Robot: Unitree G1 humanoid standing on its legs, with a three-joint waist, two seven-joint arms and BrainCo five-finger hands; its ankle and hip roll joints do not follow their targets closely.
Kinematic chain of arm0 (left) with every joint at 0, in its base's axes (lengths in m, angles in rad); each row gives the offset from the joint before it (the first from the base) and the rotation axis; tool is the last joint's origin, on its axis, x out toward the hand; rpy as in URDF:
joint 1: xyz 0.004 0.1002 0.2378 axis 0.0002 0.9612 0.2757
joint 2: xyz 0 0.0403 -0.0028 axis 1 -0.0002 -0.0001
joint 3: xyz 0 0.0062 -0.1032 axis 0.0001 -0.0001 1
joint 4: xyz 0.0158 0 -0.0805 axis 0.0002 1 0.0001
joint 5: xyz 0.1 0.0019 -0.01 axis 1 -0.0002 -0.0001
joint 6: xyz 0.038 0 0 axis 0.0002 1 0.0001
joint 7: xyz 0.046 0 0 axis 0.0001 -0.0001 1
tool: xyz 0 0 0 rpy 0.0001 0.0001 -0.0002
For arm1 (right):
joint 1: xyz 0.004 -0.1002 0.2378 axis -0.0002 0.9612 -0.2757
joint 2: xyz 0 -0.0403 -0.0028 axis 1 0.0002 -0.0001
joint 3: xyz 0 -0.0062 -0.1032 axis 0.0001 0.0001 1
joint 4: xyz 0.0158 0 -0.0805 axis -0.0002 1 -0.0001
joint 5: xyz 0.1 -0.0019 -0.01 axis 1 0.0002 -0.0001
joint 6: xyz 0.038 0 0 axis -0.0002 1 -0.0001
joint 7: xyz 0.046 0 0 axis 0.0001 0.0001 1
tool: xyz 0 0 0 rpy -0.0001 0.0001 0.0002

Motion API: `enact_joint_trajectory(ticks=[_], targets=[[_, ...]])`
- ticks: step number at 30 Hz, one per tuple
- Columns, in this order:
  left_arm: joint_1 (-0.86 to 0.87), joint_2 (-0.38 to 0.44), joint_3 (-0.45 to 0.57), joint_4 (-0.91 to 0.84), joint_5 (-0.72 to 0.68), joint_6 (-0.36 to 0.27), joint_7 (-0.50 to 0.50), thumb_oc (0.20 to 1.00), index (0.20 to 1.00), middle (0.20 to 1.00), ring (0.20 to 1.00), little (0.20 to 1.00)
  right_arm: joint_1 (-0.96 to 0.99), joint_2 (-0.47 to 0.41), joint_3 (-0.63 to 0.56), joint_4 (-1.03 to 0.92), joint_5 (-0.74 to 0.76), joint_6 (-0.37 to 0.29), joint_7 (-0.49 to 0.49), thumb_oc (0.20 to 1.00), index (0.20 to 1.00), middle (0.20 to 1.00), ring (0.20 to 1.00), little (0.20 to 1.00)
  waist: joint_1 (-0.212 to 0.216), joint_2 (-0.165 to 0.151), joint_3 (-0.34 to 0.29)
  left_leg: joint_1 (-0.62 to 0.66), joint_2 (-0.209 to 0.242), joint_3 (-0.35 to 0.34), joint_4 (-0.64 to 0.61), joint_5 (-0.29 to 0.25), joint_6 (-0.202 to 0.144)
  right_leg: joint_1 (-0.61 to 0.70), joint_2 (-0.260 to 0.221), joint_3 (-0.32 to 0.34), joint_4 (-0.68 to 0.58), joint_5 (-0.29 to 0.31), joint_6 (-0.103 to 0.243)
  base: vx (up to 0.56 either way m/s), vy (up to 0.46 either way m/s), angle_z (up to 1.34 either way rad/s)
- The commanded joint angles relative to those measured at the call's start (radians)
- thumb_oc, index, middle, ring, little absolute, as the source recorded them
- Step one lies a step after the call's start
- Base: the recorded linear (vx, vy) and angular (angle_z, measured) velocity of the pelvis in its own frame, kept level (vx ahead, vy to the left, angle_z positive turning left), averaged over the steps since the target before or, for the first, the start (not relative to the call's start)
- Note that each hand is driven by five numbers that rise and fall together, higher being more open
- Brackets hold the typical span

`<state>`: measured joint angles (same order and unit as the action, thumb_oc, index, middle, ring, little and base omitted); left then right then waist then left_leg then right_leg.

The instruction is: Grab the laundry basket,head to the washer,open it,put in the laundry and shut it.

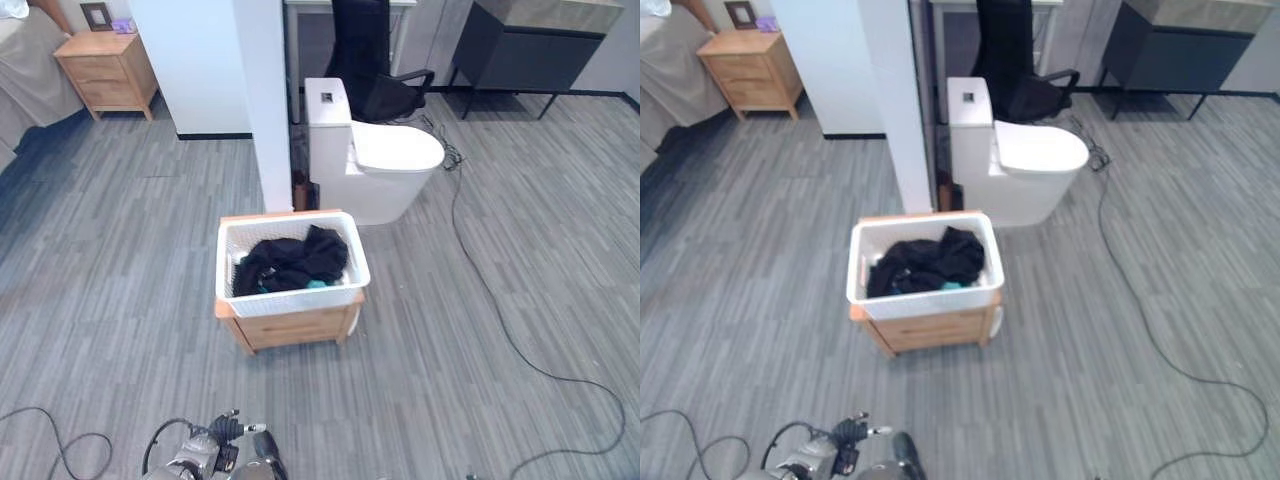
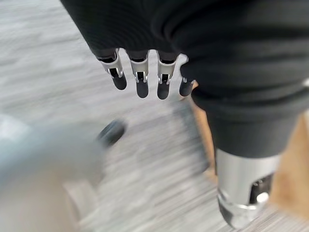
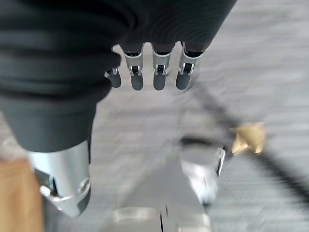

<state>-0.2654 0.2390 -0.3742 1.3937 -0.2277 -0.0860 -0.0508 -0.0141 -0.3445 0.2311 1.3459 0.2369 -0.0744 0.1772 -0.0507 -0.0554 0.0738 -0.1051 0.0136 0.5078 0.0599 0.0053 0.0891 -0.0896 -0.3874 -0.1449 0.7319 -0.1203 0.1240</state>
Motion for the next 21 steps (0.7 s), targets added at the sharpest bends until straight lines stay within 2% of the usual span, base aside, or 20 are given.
enact_joint_trajectory(ticks=[1,2,3,4,5,8,9,10,11,13,16,21], targets=[[-0.003,0.017,0.008,-0.019,0.015,-0.019,0.000,1.000,1.000,1.000,1.000,1.000,-0.044,-0.040,0.037,-0.043,-0.010,-0.019,0.016,1.000,1.000,1.000,1.000,1.000,-0.022,0.036,0.077,-0.059,0.066,-0.037,0.124,0.005,-0.067,0.032,0.073,0.029,-0.162,0.302,0.032,0.31,0.218,0.49],[-0.002,0.013,0.004,-0.008,0.039,-0.014,-0.010,1.000,1.000,1.000,1.000,1.000,-0.036,-0.031,0.041,-0.043,-0.012,-0.020,0.019,1.000,1.000,1.000,1.000,1.000,-0.042,0.043,0.089,0.011,0.033,-0.036,0.074,-0.009,-0.055,-0.016,0.094,-0.018,-0.143,0.274,0.040,0.38,0.272,0.31],[0.005,0.010,0.006,-0.004,0.037,-0.014,-0.009,1.000,1.000,1.000,1.000,1.000,-0.031,-0.025,0.045,-0.046,-0.018,-0.022,0.018,1.000,1.000,1.000,1.000,1.000,-0.047,0.048,0.091,0.051,0.027,-0.018,0.042,-0.017,-0.054,-0.039,0.076,-0.072,-0.144,0.285,0.053,0.27,0.195,0.22],[0.006,0.010,0.006,-0.004,0.037,-0.014,-0.009,1.000,1.000,1.000,1.000,1.000,-0.030,-0.025,0.045,-0.047,-0.018,-0.022,0.018,1.000,1.000,1.000,1.000,1.000,-0.048,0.048,0.092,0.053,0.026,-0.018,0.038,-0.016,-0.054,-0.038,0.075,-0.073,-0.144,0.285,0.054,0.28,0.058,-0.07],[0.016,0.007,0.012,0.003,0.034,-0.016,-0.007,1.000,1.000,1.000,1.000,1.000,-0.031,-0.023,0.054,-0.056,-0.014,-0.029,0.021,1.000,1.000,1.000,1.000,1.000,-0.072,0.056,0.097,0.113,0.019,-0.041,-0.003,-0.004,-0.072,-0.131,0.175,-0.077,-0.225,0.198,0.038,0.26,-0.029,0.00],[0.016,0.007,0.018,0.005,0.040,-0.016,-0.009,1.000,1.000,1.000,1.000,1.000,-0.037,-0.024,0.048,-0.072,-0.009,-0.028,0.018,1.000,1.000,1.000,1.000,1.000,-0.082,0.049,0.102,0.154,0.020,-0.031,-0.005,-0.029,-0.079,-0.147,0.125,-0.113,-0.316,0.226,0.058,0.21,-0.041,-0.03],[0.008,0.005,0.007,-0.004,0.047,-0.025,-0.011,1.000,1.000,1.000,1.000,1.000,-0.037,-0.029,0.062,-0.075,-0.022,-0.030,0.027,1.000,1.000,1.000,1.000,1.000,-0.092,0.042,0.095,0.160,0.018,-0.049,0.007,-0.046,-0.087,-0.136,0.138,-0.085,-0.405,0.212,0.054,0.22,-0.146,0.46],[0.016,0.001,-0.001,-0.003,0.071,-0.028,-0.012,1.000,1.000,1.000,1.000,1.000,-0.025,-0.034,0.048,-0.064,-0.014,-0.029,0.030,1.000,1.000,1.000,1.000,1.000,-0.103,0.029,0.089,0.158,0.025,-0.044,0.040,-0.040,-0.081,-0.099,0.172,-0.020,-0.439,0.222,0.045,0.20,-0.183,0.58],[0.018,0.002,-0.002,-0.003,0.081,-0.031,-0.010,1.000,1.000,1.000,1.000,1.000,-0.019,-0.033,0.046,-0.052,-0.016,-0.029,0.028,1.000,1.000,1.000,1.000,1.000,-0.099,0.023,0.080,0.157,0.031,-0.040,0.051,-0.037,-0.088,-0.065,0.193,-0.004,-0.486,0.192,0.032,0.13,-0.173,0.38],[0.019,0.005,0.006,0.000,0.079,-0.035,-0.006,1.000,1.000,1.000,1.000,1.000,-0.013,-0.027,0.041,-0.018,-0.027,-0.031,0.021,1.000,1.000,1.000,1.000,1.000,-0.078,0.016,0.058,0.157,0.045,-0.036,0.053,-0.015,-0.109,0.000,0.215,-0.031,-0.577,0.177,0.019,0.11,-0.168,-0.22],[0.028,0.007,0.019,0.006,0.070,-0.031,-0.011,1.000,1.000,1.000,1.000,1.000,-0.014,-0.028,0.043,0.009,-0.051,-0.030,0.020,1.000,1.000,1.000,1.000,1.000,-0.056,0.016,0.031,0.162,0.059,-0.050,0.031,0.016,-0.126,0.036,0.238,-0.052,-0.624,0.165,0.010,0.08,-0.146,-0.17],[0.050,0.010,0.029,0.032,0.100,-0.026,-0.015,1.000,1.000,1.000,1.000,1.000,-0.020,-0.035,0.044,-0.012,-0.031,-0.035,0.026,1.000,1.000,1.000,1.000,1.000,-0.057,0.011,0.023,0.170,0.086,-0.053,0.019,0.035,-0.151,0.079,0.270,-0.051,-0.675,0.149,-0.008,0.02,-0.156,-0.10]])
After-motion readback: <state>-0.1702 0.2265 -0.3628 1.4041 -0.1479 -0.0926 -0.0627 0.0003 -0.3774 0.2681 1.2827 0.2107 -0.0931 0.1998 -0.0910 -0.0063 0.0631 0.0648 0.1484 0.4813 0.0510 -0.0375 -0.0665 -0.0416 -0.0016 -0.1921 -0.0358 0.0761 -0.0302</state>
